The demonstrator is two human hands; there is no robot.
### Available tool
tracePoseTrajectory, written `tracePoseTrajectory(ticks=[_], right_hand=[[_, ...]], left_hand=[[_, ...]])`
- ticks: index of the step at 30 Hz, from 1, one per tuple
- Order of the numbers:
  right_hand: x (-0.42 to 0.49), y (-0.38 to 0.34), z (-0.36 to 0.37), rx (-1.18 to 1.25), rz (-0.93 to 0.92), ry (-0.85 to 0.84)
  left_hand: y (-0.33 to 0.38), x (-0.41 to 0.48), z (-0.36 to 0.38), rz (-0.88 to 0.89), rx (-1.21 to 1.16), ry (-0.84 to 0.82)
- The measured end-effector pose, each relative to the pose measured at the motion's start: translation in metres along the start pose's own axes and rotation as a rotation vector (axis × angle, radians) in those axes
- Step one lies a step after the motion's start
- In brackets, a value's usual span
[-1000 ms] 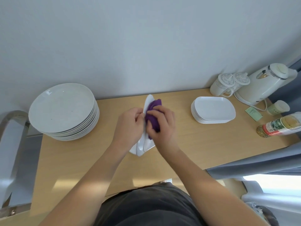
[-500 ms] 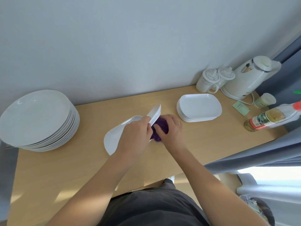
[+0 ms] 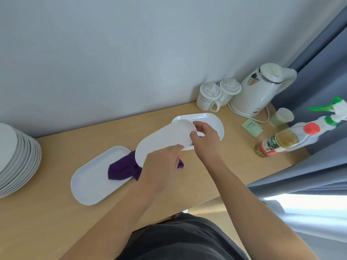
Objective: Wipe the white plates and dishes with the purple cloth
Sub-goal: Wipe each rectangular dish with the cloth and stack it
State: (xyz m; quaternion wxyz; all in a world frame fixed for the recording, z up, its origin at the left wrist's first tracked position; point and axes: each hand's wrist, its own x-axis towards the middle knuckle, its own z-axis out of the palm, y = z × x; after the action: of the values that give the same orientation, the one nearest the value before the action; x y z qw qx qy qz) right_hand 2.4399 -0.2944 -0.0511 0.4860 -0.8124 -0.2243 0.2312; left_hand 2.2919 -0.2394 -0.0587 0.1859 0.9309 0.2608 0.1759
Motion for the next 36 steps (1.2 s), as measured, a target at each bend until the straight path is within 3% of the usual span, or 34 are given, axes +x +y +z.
tracePoseTrajectory(ticks=[3,7,11,24,31,36], right_hand=[[0.02,0.014,-0.024,0.072,0.016,0.063],[0.044,0.034,-0.056,0.194,0.064,0.12],[0.058,0.044,-0.072,0.258,0.082,0.117],[0.09,0.092,-0.085,0.017,0.154,0.04],[0.106,0.094,-0.082,-0.061,0.106,-0.014],[0.108,0.096,-0.076,0.019,0.151,-0.044]], left_hand=[[0.004,0.012,0.009,-0.173,-0.161,0.035],[-0.006,0.027,0.019,-0.426,-0.093,0.168],[-0.012,0.046,0.029,-0.678,-0.177,0.092],[-0.016,0.097,0.076,-0.696,-0.121,-0.012],[-0.021,0.102,0.081,-0.704,-0.073,0.032],[-0.024,0.098,0.083,-0.799,-0.143,0.057]])
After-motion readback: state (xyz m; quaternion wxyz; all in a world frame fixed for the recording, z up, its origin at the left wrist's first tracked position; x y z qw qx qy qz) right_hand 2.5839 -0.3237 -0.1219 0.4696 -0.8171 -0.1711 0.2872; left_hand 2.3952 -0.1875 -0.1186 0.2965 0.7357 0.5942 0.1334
